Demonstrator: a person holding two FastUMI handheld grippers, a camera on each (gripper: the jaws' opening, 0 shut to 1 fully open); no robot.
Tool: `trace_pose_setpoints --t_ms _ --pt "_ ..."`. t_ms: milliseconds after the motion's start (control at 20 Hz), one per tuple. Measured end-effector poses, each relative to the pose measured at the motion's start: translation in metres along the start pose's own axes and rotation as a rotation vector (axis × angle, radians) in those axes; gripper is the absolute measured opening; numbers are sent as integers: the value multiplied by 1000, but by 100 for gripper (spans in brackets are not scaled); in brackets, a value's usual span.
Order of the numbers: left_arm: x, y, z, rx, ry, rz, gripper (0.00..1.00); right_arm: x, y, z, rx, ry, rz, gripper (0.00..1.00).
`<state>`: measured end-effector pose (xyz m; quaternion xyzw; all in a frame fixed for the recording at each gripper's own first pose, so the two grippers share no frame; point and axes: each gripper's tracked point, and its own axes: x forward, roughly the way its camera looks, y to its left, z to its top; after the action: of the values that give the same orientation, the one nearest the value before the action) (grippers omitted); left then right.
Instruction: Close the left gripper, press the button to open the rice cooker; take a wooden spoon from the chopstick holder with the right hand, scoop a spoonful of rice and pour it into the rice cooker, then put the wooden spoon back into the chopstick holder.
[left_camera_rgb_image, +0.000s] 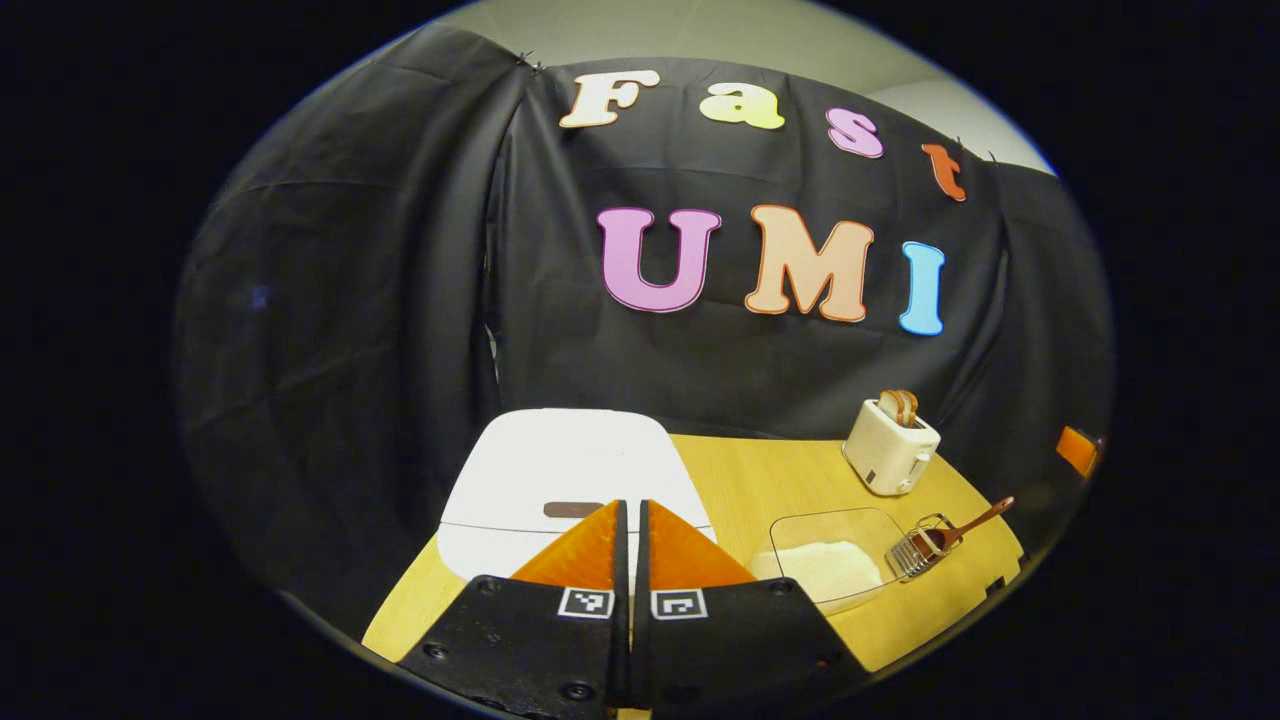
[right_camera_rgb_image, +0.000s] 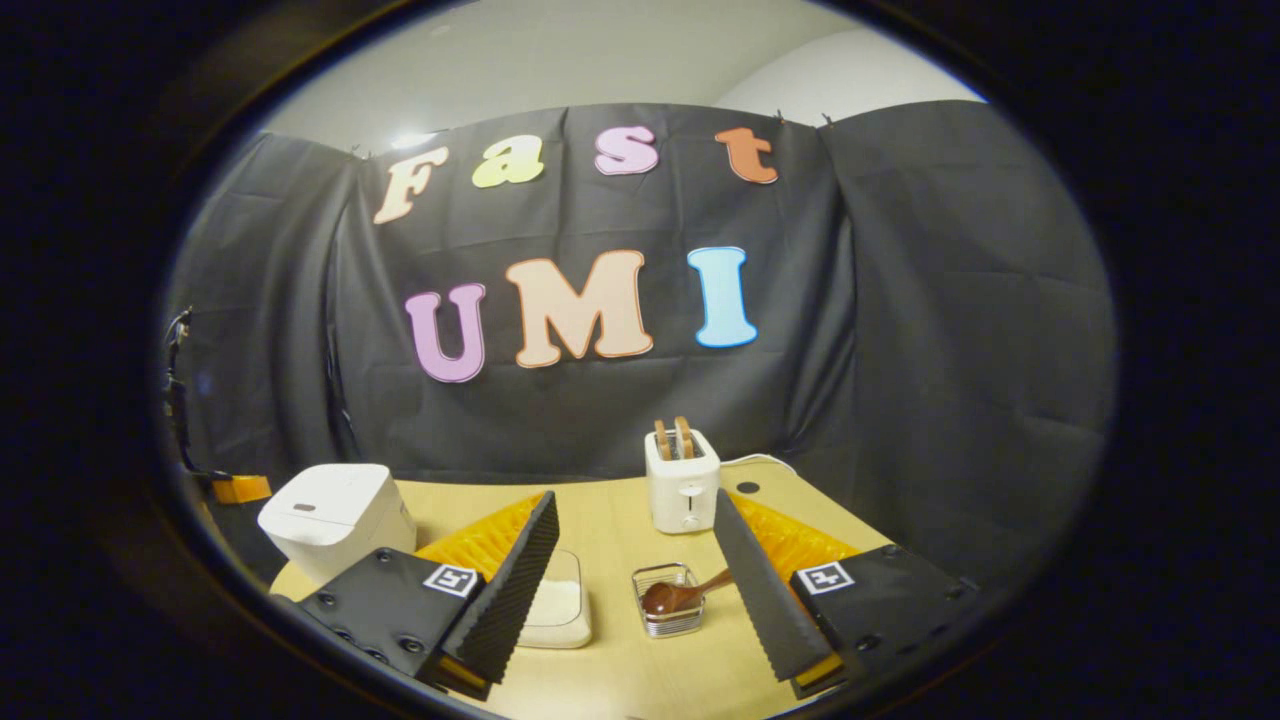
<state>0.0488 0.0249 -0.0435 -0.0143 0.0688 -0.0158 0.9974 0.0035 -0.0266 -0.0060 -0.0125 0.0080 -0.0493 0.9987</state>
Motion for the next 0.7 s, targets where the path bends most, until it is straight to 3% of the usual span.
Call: trace_pose_setpoints --t_ms 700 --pt "75 54 -20 2 61 30 0 -6 -15 -11 -31 31 -59 98"
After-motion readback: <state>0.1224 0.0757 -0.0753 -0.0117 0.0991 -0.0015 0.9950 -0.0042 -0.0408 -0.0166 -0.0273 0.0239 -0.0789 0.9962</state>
